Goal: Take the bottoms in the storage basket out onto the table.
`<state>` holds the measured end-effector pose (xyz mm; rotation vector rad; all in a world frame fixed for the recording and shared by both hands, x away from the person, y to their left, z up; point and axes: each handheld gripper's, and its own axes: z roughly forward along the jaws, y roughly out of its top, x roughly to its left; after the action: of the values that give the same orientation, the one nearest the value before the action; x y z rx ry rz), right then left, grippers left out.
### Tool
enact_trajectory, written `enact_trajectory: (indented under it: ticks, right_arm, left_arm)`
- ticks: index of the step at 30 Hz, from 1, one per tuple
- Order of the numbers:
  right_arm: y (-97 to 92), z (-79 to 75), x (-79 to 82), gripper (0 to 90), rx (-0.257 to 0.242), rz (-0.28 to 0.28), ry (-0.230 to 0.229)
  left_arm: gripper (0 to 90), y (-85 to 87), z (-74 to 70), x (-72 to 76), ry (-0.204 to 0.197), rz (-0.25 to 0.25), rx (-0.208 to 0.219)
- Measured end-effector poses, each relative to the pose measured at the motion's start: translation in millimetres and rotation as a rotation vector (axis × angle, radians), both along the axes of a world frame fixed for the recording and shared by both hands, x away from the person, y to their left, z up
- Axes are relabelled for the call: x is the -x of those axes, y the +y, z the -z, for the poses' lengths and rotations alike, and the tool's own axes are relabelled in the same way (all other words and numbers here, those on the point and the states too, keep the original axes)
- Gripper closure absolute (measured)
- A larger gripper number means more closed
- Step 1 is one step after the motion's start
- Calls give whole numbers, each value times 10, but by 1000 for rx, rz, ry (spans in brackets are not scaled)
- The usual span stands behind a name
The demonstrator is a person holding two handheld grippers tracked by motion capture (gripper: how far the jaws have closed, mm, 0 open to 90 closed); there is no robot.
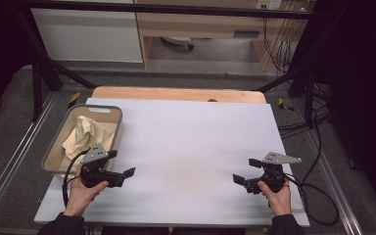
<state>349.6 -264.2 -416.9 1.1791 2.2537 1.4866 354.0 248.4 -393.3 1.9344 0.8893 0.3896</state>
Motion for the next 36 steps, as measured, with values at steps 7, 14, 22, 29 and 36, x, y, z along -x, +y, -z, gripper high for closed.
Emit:
enact_trajectory:
  ticks: [7, 14, 22, 29, 36]
  right_arm:
    - [6, 6, -2, 5, 3, -2, 10]
    - [6, 8, -4, 5, 5, -6, 11]
    - [17, 18, -4, 5, 7, -11, 19]
    - [39, 39, -8, 5, 14, -15, 29]
    - [37, 40, -9, 5, 19, -14, 30]
  left_arm:
    - [38, 2, -33, 14, -4, -3, -5]
    - [38, 12, -59, 26, -5, -7, -1]
    - [38, 41, -98, 67, -16, -5, -13]
    - [38, 105, -128, 83, -16, -16, -6]
    - [35, 156, -140, 84, -13, -33, -15]
